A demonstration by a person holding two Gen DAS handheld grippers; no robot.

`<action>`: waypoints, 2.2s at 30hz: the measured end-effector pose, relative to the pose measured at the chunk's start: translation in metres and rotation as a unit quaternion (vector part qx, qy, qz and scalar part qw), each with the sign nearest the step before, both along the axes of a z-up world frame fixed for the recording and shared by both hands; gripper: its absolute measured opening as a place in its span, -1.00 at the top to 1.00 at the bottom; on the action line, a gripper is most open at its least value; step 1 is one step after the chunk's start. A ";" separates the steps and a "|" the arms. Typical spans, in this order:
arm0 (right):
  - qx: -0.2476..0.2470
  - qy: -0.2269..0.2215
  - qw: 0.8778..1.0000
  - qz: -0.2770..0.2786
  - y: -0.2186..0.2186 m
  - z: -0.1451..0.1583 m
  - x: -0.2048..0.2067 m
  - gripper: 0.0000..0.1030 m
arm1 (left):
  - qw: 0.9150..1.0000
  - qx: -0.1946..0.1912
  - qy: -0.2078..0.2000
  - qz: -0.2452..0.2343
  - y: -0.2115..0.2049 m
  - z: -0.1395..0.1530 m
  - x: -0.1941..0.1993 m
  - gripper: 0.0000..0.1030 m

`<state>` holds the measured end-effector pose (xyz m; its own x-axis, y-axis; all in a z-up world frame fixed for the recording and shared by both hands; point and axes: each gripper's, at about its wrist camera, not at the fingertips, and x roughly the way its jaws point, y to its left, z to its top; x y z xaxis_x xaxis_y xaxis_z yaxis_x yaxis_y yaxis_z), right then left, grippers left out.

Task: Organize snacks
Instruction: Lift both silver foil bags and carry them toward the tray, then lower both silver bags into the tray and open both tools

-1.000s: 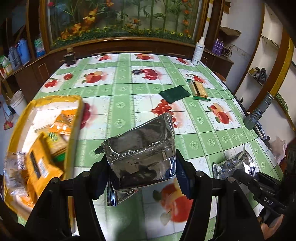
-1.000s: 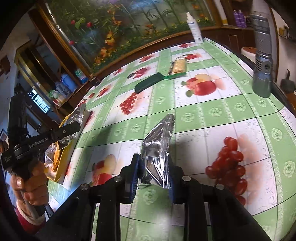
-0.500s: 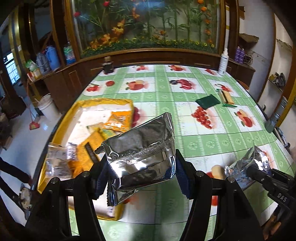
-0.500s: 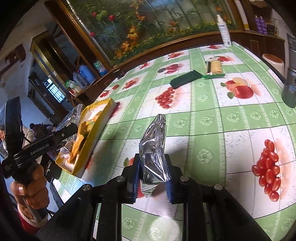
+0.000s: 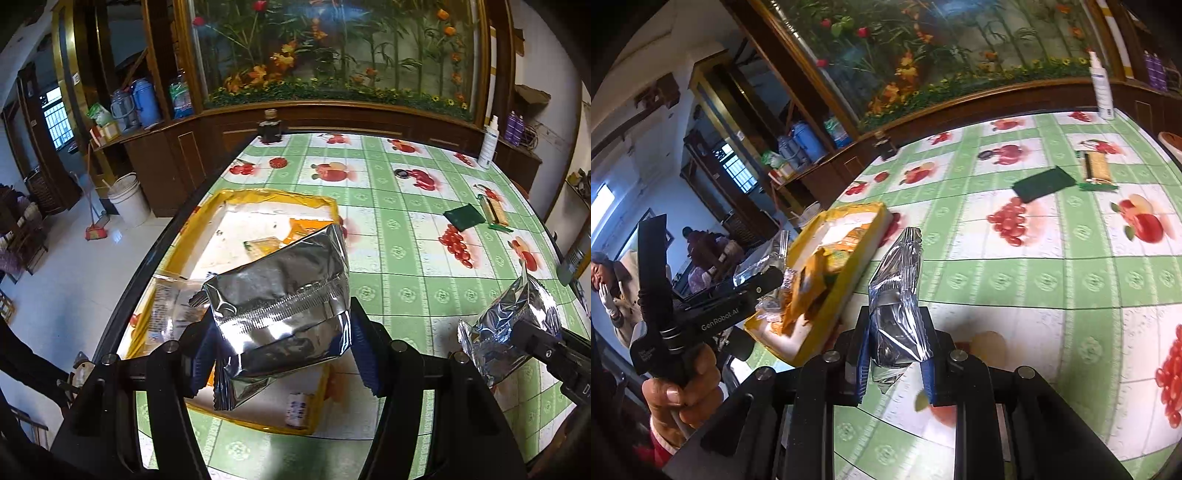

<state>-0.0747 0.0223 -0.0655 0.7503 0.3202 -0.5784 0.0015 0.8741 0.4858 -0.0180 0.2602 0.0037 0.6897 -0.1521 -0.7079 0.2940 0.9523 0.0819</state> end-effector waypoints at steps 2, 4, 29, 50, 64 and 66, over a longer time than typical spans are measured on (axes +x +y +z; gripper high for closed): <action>0.000 -0.002 1.000 0.011 0.010 0.003 0.007 0.55 | 1.000 0.000 0.000 0.008 0.005 0.000 0.002 -0.21; 0.003 -0.006 1.000 0.019 0.016 0.005 0.012 0.55 | 1.000 -0.001 0.000 0.014 0.011 0.001 0.004 -0.21; 0.010 -0.028 0.996 0.082 0.068 0.023 0.055 0.56 | 0.998 -0.011 0.005 0.060 0.051 -0.005 0.022 -0.21; 0.018 -0.031 0.994 0.100 0.087 0.027 0.075 0.55 | 0.997 -0.016 0.020 0.068 0.062 -0.015 0.036 -0.21; 0.022 -0.043 0.993 0.107 0.096 0.034 0.103 0.54 | 0.996 -0.014 0.031 0.077 0.067 -0.021 0.045 -0.21; 0.024 -0.044 0.993 0.109 0.097 0.035 0.107 0.54 | 0.996 -0.014 0.032 0.077 0.068 -0.022 0.046 -0.21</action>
